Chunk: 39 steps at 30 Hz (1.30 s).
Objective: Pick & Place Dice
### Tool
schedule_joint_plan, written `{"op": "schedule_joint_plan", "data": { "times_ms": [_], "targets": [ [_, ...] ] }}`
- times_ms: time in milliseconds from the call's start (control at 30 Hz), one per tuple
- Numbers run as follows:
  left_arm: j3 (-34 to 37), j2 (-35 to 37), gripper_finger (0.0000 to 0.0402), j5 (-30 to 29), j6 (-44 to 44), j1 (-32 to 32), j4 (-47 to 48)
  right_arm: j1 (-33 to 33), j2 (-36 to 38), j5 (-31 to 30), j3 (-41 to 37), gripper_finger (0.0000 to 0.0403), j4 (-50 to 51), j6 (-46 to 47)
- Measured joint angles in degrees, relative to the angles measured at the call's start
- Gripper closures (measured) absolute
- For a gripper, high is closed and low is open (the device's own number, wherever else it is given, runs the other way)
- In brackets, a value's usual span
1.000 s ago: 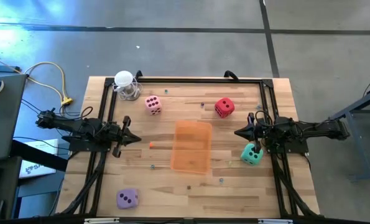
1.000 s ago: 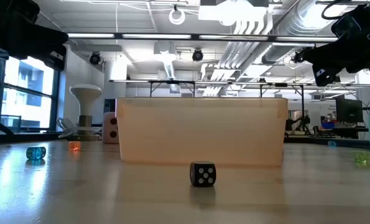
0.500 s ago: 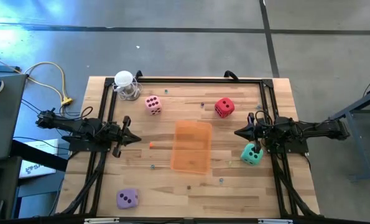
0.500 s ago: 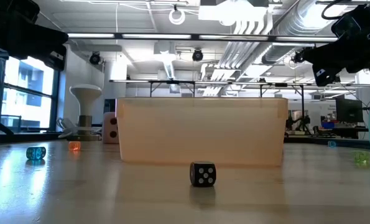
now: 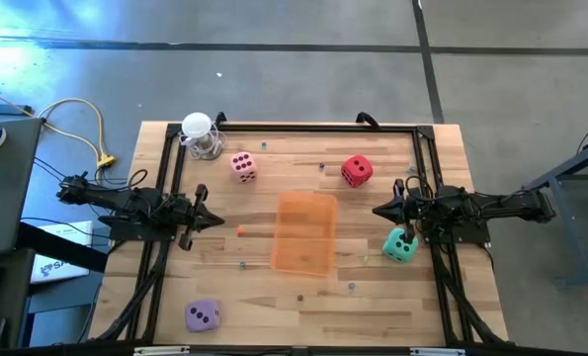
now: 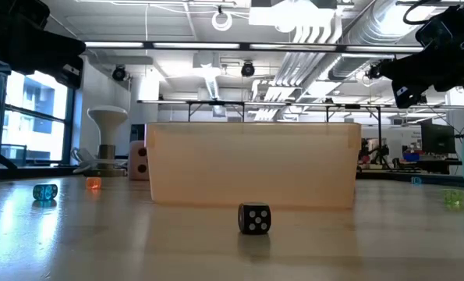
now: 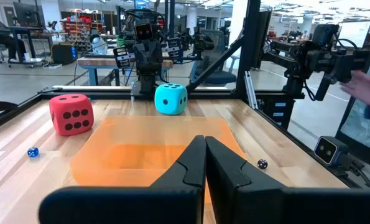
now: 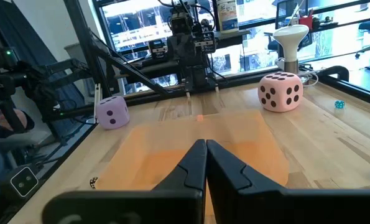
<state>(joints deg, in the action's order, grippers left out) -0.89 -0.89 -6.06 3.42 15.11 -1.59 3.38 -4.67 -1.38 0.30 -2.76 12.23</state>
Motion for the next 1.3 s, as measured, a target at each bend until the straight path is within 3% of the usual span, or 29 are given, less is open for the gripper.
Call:
{"op": "schedule_joint_plan", "data": {
  "times_ms": [767,1033,1200,1300],
  "targets": [
    [0.0,0.0,0.0401,0.0,0.0,0.0,-0.3,0.0,0.0,-2.8,0.0,0.0401,0.0,-1.5],
    [0.0,0.0,0.0401,0.0,0.0,0.0,-0.3,0.0,0.0,-0.8,0.0,0.0401,-0.5,0.2],
    [0.0,0.0,0.0401,0.0,0.0,0.0,-0.2,0.0,0.0,6.7,0.0,0.0401,-1.9,-2.4],
    [0.0,0.0,0.0401,0.0,0.0,0.0,-0.2,0.0,0.0,6.8,0.0,0.04,-4.4,-3.2]
  ]
}}
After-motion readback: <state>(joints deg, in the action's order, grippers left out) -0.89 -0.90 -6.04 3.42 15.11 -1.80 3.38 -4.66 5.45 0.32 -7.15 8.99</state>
